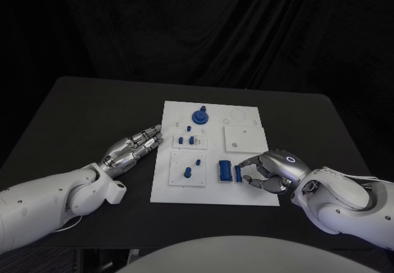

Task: Assemble the parts on the task board

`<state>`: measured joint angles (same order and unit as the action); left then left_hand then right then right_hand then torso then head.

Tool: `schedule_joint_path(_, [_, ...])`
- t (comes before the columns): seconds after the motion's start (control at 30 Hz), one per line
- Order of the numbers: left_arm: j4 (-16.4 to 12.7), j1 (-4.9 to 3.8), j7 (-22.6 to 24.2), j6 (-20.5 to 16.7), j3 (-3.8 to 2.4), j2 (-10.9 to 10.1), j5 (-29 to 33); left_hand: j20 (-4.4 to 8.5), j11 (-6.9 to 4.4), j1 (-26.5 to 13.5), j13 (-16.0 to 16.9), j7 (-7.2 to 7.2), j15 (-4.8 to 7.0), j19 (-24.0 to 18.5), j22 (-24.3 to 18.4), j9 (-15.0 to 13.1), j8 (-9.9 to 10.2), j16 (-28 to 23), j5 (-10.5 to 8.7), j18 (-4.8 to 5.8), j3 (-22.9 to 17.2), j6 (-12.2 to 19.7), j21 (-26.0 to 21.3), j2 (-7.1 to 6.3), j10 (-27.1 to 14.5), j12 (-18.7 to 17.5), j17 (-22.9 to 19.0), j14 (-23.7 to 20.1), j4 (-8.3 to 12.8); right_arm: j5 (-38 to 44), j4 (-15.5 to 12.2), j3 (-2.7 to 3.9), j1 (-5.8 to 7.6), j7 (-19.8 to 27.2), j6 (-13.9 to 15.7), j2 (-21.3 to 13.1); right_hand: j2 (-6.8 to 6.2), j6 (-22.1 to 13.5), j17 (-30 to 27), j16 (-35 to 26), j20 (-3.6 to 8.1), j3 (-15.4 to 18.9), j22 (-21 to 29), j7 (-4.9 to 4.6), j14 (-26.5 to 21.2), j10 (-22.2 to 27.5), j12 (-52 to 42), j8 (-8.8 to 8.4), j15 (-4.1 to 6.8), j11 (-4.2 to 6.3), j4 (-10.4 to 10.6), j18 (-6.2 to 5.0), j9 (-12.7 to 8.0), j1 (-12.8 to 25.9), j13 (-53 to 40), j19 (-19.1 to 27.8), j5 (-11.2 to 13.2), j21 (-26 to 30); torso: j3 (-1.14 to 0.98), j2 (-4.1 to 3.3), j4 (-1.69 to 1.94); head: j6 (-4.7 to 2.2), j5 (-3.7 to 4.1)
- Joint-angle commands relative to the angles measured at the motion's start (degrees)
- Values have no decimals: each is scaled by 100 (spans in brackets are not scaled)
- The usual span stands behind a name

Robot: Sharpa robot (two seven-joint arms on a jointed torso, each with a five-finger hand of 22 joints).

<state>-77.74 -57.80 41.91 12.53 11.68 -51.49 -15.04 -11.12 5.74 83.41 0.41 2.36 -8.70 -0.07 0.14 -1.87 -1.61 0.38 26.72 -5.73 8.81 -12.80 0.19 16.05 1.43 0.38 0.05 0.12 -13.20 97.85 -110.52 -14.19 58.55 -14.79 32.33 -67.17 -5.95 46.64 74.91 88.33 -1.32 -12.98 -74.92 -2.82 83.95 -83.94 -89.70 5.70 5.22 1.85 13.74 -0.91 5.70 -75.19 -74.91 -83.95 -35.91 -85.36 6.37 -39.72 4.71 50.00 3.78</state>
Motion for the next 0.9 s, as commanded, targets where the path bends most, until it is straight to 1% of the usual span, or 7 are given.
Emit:
schedule_joint_path(0.03, [20,62,-14,-15,42,4,-14,-42,41,-28,9,-13,-42,17,-5,-1,-24,-38,20,-73,-29,7,-10,17,7,7,-5,-12,10,13,8,-3,-24,-6,-180,28,-12,-72,1075,10,38,-54,-1349,9,519,-606,-30,-38,42,57,8,-32,-14,-74,-1509,-376,4,-9,0,1,1,0,10])
schedule_joint_path(0.3, [30,62,-20,-9,42,19,-14,-42,41,-28,9,-13,-42,17,-5,-1,-24,-38,20,-73,-29,7,-10,17,7,7,-5,-12,10,13,57,-2,-29,-233,-539,105,-24,-140,1051,0,51,-107,-1335,28,514,-606,-30,-85,56,73,2,-42,-41,-87,-1509,-355,-1,30,0,1,1,0,12])
schedule_joint_path(0.43, [32,63,-22,-8,42,19,-14,-42,41,-28,9,-13,-42,17,-5,-1,-24,-38,20,-73,-29,7,-10,17,7,7,-5,-12,10,13,75,-1,-29,-303,-649,126,-22,-146,1050,-1,53,-116,-1330,22,514,-606,-30,-89,58,73,1,-46,-44,-90,-1509,-348,-2,44,-1,0,1,0,9])
schedule_joint_path(0.5, [34,63,-23,-9,42,20,-14,-42,41,-28,9,-13,-42,17,-5,-1,-24,-38,20,-73,-29,7,-10,17,7,7,-5,-12,10,13,87,-1,-29,-330,-690,138,-19,-90,1052,0,55,-146,-1329,-5,514,-606,-30,-63,54,58,3,-46,-36,-88,-1509,-347,14,46,0,1,1,0,9])
schedule_joint_path(0.77, [39,63,11,-31,42,33,-14,-42,44,-32,9,-13,-40,16,-6,-3,-26,-38,26,-74,-35,1,-12,16,8,7,-5,-12,12,13,145,-1,-30,-381,-745,171,-13,-80,1027,-10,54,-171,-1312,-13,509,-606,-30,-62,48,51,3,-58,-37,-90,-1509,-322,34,93,0,2,1,0,15])
schedule_joint_path(0.83, [38,63,36,-47,42,35,-14,-38,44,-33,11,-11,-34,15,-7,-5,-29,-38,26,-75,-34,-14,-12,13,13,9,-5,-12,13,13,156,0,-29,-372,-712,170,-16,-101,1010,-17,49,-197,-1304,-26,505,-606,-30,-78,40,41,5,-64,-46,-88,-1509,-309,67,119,0,1,1,0,7])
schedule_joint_path(0.9, [32,64,77,-75,42,35,-14,-26,41,-35,12,-5,-14,16,-6,-9,-35,-38,25,-80,-34,-36,-11,5,17,10,-5,-12,14,13,164,0,-29,-325,-604,161,-21,-111,1001,-21,45,-207,-1302,-41,503,-606,-30,-85,34,32,9,-65,-52,-81,-1509,-305,93,125,0,1,1,0,4])
